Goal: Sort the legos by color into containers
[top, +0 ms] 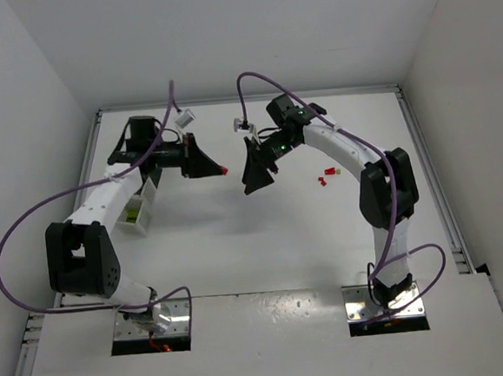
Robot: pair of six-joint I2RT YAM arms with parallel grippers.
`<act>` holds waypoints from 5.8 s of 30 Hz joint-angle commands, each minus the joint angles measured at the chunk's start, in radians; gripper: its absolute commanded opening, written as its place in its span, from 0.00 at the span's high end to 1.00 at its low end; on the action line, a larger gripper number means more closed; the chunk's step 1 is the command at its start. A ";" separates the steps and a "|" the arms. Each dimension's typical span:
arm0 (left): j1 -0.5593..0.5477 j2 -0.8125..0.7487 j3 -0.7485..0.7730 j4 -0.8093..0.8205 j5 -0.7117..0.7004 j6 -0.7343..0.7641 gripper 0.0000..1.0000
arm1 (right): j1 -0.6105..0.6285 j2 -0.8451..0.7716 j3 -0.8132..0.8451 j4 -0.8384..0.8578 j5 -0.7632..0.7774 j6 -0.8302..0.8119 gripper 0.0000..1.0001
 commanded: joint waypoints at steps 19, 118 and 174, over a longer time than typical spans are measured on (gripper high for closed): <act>0.439 0.202 0.479 -0.348 -0.665 0.223 0.95 | -0.087 -0.141 -0.187 0.143 0.464 0.086 0.43; 0.345 0.324 0.513 -0.225 -0.668 0.064 0.43 | -0.491 0.215 -0.147 0.076 0.728 -0.744 0.62; -0.092 0.049 0.062 0.031 -0.024 0.156 0.30 | -0.034 -0.030 0.079 0.048 -0.086 -0.093 0.94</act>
